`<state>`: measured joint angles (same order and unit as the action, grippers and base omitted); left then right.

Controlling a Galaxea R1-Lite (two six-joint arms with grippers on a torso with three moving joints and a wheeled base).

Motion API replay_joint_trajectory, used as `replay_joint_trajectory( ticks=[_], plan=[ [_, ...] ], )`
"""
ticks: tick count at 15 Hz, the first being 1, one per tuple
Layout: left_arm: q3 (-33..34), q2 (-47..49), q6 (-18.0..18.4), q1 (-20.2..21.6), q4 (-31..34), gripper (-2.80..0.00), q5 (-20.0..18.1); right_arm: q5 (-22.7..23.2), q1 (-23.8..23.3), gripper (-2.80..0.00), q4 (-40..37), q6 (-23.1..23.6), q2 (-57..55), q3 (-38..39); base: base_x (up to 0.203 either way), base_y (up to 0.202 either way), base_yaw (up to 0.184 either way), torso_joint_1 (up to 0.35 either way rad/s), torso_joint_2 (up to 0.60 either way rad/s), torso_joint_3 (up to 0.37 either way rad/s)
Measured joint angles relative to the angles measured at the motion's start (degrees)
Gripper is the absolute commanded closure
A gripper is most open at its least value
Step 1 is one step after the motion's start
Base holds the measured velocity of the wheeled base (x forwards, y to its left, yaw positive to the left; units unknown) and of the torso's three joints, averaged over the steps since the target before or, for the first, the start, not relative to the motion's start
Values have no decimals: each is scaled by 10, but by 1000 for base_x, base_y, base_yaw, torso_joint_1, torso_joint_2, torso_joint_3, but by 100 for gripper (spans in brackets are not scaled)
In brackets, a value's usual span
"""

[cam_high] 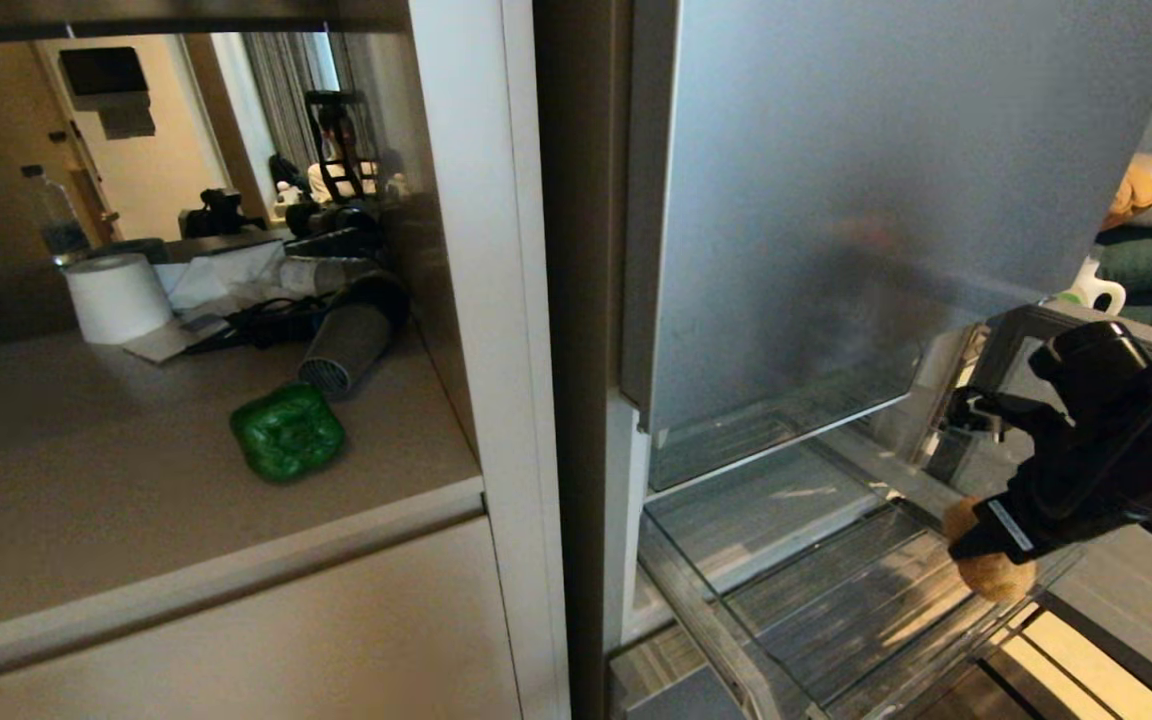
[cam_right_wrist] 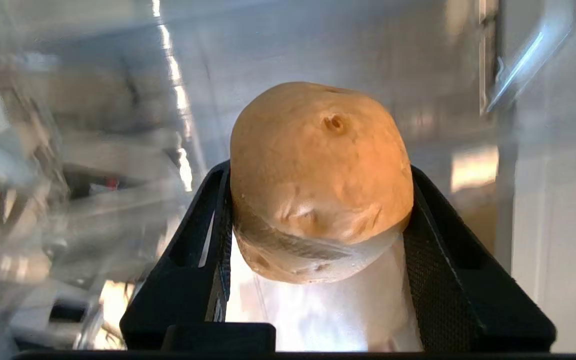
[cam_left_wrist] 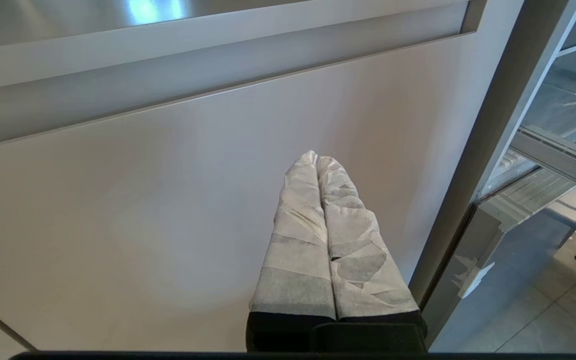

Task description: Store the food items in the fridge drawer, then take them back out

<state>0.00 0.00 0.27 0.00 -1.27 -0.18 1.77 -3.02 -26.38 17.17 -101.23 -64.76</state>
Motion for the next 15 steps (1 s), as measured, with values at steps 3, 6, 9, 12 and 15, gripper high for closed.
replay_joint_trajectory(
  ticks=[3,6,9,12,15],
  plan=[
    [0,0,0,0,0,0,0,0,0,0,2,-3,44,18,0,0,0,0,0,0],
    [0,0,0,0,0,0,0,-1,-1,0,3,-3,76,35,0,0,0,0,0,0],
    [0,0,0,0,0,0,0,2,-1,0,4,-7,117,69,0,0,0,0,0,0],
    [0,0,0,0,0,0,0,32,-1,0,7,-18,189,117,0,0,0,0,0,0],
    [0,0,0,0,0,0,0,56,-1,0,18,-35,281,180,0,0,0,0,0,0]
  ],
)
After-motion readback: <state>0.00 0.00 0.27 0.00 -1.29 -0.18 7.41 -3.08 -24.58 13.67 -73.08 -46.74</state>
